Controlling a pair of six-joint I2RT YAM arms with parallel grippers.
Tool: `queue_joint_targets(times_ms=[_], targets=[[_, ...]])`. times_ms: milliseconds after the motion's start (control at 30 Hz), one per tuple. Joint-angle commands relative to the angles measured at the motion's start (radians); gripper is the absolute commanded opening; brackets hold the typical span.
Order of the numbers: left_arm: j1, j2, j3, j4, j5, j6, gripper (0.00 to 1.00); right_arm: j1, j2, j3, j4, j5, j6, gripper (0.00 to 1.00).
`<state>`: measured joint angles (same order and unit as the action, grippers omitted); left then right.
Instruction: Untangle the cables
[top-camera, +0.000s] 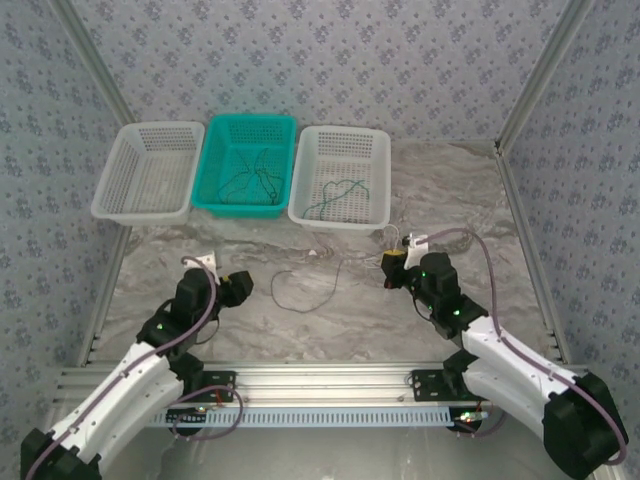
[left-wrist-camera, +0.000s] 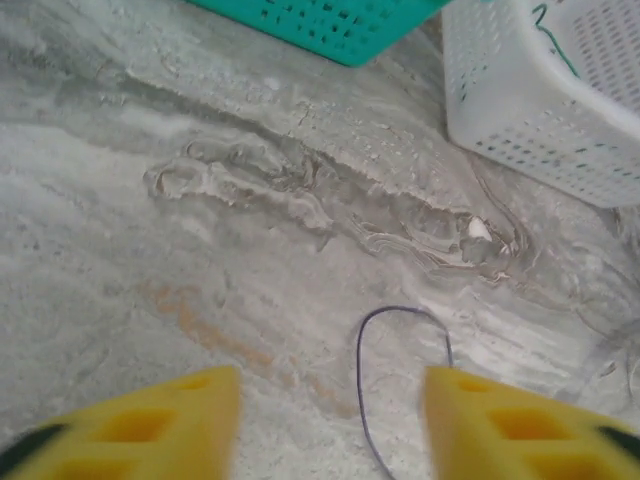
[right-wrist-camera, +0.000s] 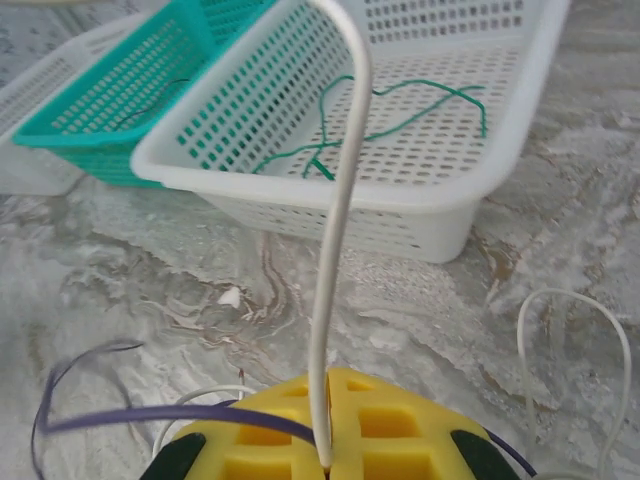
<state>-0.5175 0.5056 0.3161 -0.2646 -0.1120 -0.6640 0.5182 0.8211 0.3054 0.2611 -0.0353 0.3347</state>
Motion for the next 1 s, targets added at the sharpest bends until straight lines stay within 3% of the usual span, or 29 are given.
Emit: queue_joint_targets(times_ms=[0, 67, 200, 267, 367, 467, 667, 967], targets=[[0.004, -0.089, 0.069, 0.059, -0.019, 0.072, 0.67, -0.004, -0.024, 0.017, -0.049, -0.073, -0.069, 0.00], [0.004, -0.103, 0.118, 0.078, 0.006, 0.155, 0.67, -0.004, -0.019, 0.025, -0.048, -0.080, -0.065, 0.00], [-0.029, 0.032, 0.226, 0.193, 0.232, 0.279, 0.67, -0.004, -0.002, 0.032, -0.035, -0.089, -0.053, 0.00], [-0.109, 0.141, 0.289, 0.217, 0.283, 0.347, 0.66, -0.003, 0.004, 0.034, -0.035, -0.093, -0.050, 0.00], [-0.288, 0.308, 0.377, 0.247, 0.238, 0.486, 0.66, -0.001, 0.007, 0.037, -0.040, -0.101, -0.042, 0.00], [-0.377, 0.489, 0.455, 0.319, 0.269, 0.523, 0.65, 0.001, 0.005, 0.040, -0.047, -0.123, -0.039, 0.00], [-0.416, 0.777, 0.567, 0.466, 0.458, 0.554, 0.64, 0.009, 0.002, 0.051, -0.069, -0.151, -0.037, 0.00], [-0.399, 1.026, 0.687, 0.546, 0.588, 0.553, 0.63, 0.016, -0.003, 0.052, -0.064, -0.181, -0.045, 0.00]])
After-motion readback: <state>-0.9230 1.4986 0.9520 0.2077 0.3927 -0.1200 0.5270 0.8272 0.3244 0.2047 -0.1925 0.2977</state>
